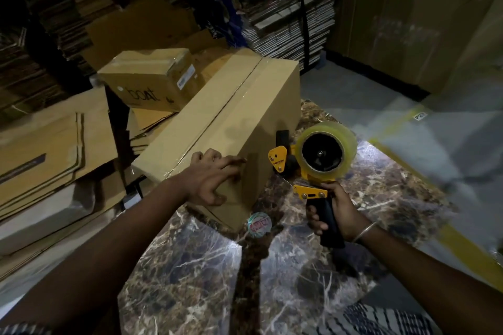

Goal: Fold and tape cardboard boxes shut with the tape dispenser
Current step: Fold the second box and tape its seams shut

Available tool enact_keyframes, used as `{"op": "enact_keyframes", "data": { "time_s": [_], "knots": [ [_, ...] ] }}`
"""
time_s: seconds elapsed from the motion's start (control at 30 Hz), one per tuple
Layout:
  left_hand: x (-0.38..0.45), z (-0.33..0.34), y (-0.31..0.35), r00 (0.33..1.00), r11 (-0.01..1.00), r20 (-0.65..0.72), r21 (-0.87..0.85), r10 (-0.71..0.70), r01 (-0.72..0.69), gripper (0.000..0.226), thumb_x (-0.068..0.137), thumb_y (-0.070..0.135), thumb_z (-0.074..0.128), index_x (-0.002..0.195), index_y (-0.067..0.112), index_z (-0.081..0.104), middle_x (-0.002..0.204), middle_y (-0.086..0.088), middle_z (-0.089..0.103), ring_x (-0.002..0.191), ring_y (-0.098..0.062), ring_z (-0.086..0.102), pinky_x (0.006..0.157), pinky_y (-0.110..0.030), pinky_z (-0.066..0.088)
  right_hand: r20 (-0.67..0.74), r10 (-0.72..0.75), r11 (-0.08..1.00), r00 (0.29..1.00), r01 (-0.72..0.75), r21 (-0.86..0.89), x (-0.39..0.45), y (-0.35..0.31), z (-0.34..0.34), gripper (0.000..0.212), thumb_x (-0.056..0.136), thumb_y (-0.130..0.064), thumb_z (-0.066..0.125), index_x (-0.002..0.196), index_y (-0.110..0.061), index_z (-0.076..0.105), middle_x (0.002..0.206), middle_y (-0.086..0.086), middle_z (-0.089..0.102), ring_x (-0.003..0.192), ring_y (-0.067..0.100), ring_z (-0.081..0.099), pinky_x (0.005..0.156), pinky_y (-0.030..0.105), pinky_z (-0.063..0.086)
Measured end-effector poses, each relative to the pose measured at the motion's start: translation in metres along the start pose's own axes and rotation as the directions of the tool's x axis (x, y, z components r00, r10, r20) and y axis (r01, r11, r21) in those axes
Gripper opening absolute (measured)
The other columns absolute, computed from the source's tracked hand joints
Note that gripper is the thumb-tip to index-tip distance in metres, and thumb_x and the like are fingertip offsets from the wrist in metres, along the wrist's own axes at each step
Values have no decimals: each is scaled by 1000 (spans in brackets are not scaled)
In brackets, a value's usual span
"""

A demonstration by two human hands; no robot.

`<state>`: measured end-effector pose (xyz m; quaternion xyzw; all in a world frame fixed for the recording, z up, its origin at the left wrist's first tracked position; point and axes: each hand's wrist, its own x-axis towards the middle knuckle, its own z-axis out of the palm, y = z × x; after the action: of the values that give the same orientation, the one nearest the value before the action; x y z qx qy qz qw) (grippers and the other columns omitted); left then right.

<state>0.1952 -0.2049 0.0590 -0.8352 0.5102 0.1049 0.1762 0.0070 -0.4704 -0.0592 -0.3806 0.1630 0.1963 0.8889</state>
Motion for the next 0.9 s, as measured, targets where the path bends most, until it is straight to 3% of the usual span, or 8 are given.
{"op": "enact_keyframes", "data": {
  "time_s": [0.1, 0.17, 0.3, 0.43, 0.57, 0.7, 0.83, 0.9],
  "knots": [
    [2, 5, 2, 998, 993, -31, -99, -61, 57, 71, 73, 52, 64, 136, 49, 30, 163, 21, -2, 127, -29, 28, 90, -41, 28, 8, 0, 1000, 1000, 0, 17, 2, -3, 2, 70, 42, -64, 84, 61, -3, 55, 58, 11, 46, 34, 21, 36, 42, 26, 35],
    [-1, 9, 2, 990, 966, -69, -236, -127, 107, 87, 68, 51, 63, 145, 54, 23, 163, 22, -14, 136, -30, 20, 99, -48, 29, 17, 7, 1000, 1000, -7, 18, 2, -5, 4, 70, 42, -64, 83, 61, -3, 55, 59, 11, 45, 34, 21, 37, 43, 26, 35],
    [1, 12, 4, 980, 934, -48, -316, -192, 168, 117, 74, 52, 75, 158, 41, -5, 160, 9, -31, 153, -21, -11, 117, -67, 4, 13, 22, 1000, 1000, -22, 3, 2, -8, 12, 71, 40, -66, 81, 62, -4, 53, 59, 8, 44, 34, 20, 36, 45, 27, 32],
    [7, 10, 4, 970, 906, 4, -358, -243, 228, 139, 65, 42, 85, 158, 26, -16, 161, 7, -27, 152, -15, -10, 120, -56, 1, 5, 46, 999, 999, -46, -23, 2, -13, 20, 69, 40, -67, 79, 61, -6, 54, 59, 7, 44, 36, 20, 35, 49, 29, 28],
    [-1, 11, 7, 968, 863, -19, -457, -252, 216, 132, 65, 28, 82, 159, 26, -11, 166, 9, -14, 153, -13, -5, 122, -50, 5, 3, 41, 999, 999, -41, -33, -1, -20, 32, 71, 36, -67, 81, 61, -6, 54, 59, 7, 44, 35, 19, 35, 48, 27, 29],
    [-21, 19, 13, 968, 849, -65, -497, -241, 178, 124, 60, 39, 66, 160, 27, -6, 167, 9, -10, 154, -13, -1, 121, -53, 8, 10, 18, 997, 1000, -17, -76, -3, -30, 46, 74, 34, -68, 81, 61, -5, 55, 61, 9, 42, 35, 19, 35, 50, 28, 28],
    [-56, 38, 19, 981, 878, -108, -471, -159, 91, 117, 65, 55, 55, 160, 25, -8, 166, 8, -15, 152, -8, -7, 120, -54, 3, -12, -28, 987, 1000, 26, -157, -4, -38, 66, 66, 60, -72, 62, 63, -6, 56, 64, 10, 39, 37, 19, 35, 51, 29, 29],
    [-80, 42, 25, 987, 868, -92, -491, -128, 67, 115, 69, 39, 65, 160, 26, -4, 166, 11, -13, 152, -4, -9, 122, -49, 1, -28, -23, 980, 999, 17, -200, -4, -41, 79, 61, 70, -67, 53, 63, -6, 56, 64, 10, 40, 37, 20, 35, 51, 30, 28]
  ]
}}
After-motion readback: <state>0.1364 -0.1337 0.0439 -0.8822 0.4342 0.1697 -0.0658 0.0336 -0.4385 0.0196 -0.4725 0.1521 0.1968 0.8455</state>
